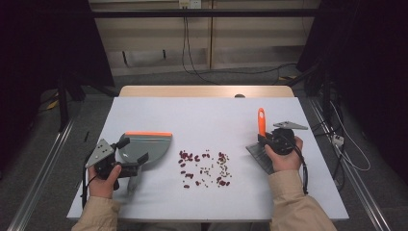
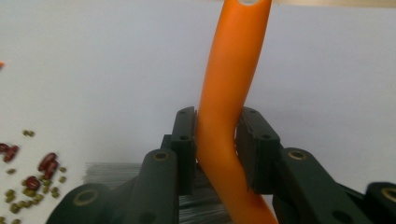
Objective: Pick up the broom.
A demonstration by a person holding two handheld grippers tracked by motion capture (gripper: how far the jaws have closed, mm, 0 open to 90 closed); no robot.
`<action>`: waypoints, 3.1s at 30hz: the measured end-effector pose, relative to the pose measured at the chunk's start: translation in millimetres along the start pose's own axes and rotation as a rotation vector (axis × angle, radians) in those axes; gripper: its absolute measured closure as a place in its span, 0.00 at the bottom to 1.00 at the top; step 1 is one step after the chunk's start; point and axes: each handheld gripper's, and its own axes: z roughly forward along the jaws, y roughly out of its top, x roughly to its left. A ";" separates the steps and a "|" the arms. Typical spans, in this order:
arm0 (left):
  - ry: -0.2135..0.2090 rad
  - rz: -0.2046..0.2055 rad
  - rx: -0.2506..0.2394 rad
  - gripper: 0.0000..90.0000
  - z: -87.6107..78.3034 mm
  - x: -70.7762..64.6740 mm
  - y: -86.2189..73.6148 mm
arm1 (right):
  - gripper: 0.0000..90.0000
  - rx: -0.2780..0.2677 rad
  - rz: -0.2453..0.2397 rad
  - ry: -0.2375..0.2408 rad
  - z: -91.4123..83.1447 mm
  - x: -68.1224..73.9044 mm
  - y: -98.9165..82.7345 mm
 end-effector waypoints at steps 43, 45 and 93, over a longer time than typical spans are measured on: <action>-0.072 0.036 -0.014 0.05 16.2 -24.5 19.9 | 0.79 -0.323 0.082 0.228 -42.0 19.0 16.3; -0.085 0.038 -0.018 0.05 18.4 -29.0 22.7 | 0.79 -0.335 0.072 0.231 -43.4 23.6 17.7; -0.239 -0.013 0.073 0.25 105.6 -97.0 56.3 | 0.79 -0.417 0.048 0.454 -7.1 148.1 56.7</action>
